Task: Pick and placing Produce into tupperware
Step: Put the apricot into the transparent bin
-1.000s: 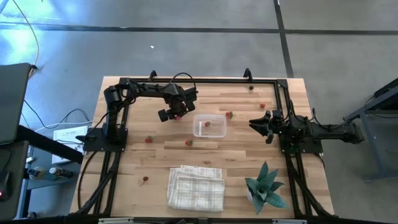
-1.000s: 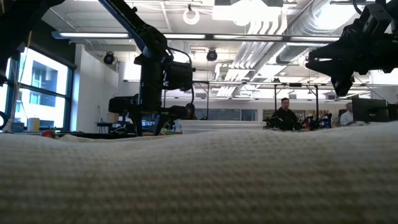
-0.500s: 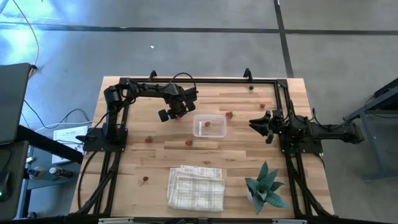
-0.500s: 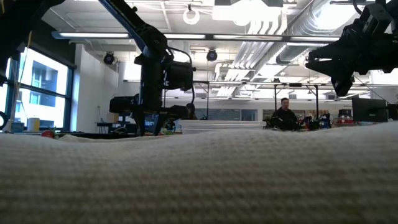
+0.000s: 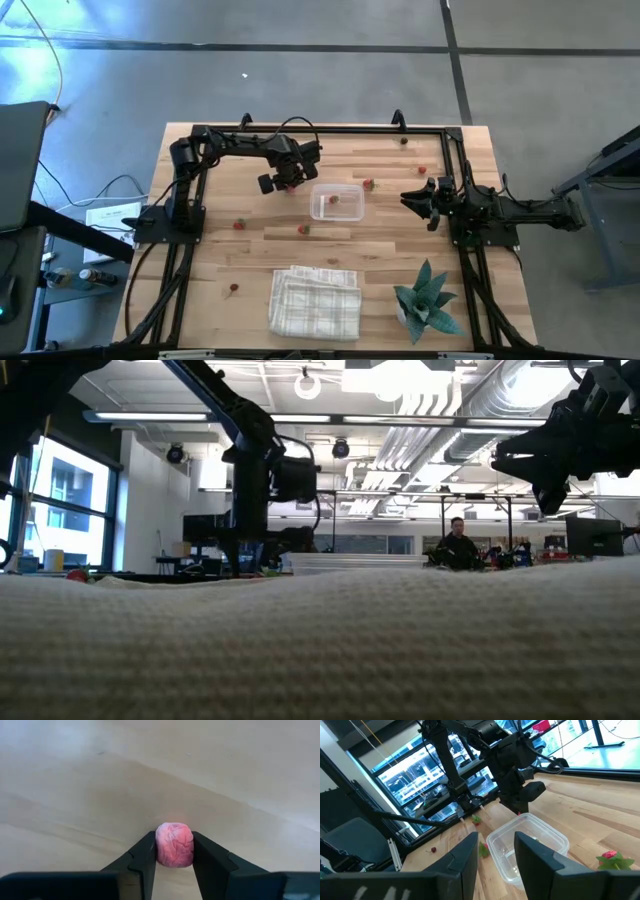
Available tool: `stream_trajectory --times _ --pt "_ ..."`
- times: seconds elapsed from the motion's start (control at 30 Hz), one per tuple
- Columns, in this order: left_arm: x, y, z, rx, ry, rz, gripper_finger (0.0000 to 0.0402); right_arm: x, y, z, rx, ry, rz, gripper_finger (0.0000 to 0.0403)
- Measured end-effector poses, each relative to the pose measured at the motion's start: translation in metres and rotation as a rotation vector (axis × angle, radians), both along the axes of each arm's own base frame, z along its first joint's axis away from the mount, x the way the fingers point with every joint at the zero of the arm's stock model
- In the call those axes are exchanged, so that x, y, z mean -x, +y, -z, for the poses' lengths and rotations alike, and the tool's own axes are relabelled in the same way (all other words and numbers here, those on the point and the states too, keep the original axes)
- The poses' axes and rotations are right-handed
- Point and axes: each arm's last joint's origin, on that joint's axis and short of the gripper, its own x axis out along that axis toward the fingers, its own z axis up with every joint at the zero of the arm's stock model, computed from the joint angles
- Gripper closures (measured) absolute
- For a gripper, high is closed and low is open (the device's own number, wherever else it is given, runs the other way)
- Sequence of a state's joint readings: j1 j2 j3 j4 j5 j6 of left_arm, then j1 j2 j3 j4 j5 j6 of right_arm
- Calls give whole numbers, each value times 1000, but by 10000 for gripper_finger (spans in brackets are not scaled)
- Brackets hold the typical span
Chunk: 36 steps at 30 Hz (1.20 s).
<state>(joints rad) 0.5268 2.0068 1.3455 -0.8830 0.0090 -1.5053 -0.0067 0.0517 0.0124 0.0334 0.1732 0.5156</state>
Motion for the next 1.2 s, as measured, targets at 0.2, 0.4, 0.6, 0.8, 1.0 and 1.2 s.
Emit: stream_trajectory --times 0.2,0.4,0.6,0.8,1.0,1.2 --pt "-5 4 -8 -28 -18 42 302 0 0 0 0 0 0 286" --pt "-15 10 -26 -75 -68 132 302 0 0 0 0 0 0 286" --pt "-35 23 -67 -211 -159 255 302 0 0 0 0 0 0 286" --pt "-58 29 -133 -440 -262 419 302 0 0 0 13 3 0 286" --pt "-74 16 -197 -672 -338 657 302 0 0 0 25 5 0 286" --pt "-84 -7 -231 -802 -383 916 302 0 0 0 26 5 0 286"
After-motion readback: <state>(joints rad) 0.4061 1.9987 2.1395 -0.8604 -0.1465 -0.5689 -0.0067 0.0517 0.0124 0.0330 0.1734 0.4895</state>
